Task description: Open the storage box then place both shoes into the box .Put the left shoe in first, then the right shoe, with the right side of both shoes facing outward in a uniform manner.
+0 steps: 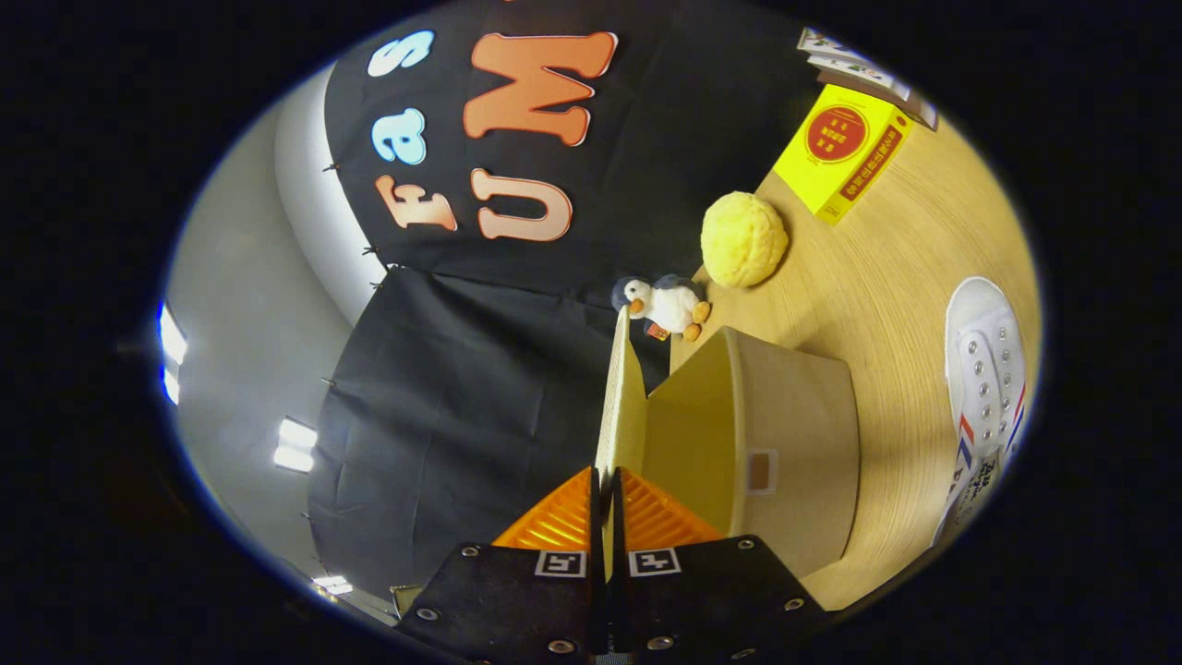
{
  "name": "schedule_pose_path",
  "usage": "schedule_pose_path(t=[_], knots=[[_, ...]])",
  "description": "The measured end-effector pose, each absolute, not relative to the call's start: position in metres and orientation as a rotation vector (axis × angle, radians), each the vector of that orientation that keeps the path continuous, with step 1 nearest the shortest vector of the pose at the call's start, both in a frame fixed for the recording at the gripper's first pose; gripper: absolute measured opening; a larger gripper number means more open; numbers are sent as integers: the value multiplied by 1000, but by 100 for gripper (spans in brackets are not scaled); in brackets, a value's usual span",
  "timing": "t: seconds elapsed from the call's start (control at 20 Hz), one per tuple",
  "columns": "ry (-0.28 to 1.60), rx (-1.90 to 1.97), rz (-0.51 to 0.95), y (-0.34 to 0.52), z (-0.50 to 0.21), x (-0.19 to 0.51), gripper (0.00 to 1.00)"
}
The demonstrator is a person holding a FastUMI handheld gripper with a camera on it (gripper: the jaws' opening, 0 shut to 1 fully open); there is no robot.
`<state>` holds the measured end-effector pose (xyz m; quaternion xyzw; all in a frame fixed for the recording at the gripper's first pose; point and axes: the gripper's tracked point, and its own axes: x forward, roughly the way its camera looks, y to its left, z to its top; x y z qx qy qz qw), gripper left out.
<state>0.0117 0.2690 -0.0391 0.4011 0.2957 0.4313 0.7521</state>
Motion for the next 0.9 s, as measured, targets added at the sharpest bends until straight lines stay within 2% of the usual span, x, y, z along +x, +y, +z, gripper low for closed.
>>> schedule_pose_path(t=[0.4,0.45,0.6,0.7,0.8,0.85,0.9], knots=[[567,759,996,355,10,-6,8],[566,743,1004,367,11,-9,11],[572,725,1018,403,11,-15,14],[578,667,1008,429,4,-15,23],[582,649,1009,449,3,-17,43],[578,638,1000,457,1,-18,62],[565,620,977,461,0,-14,70]])
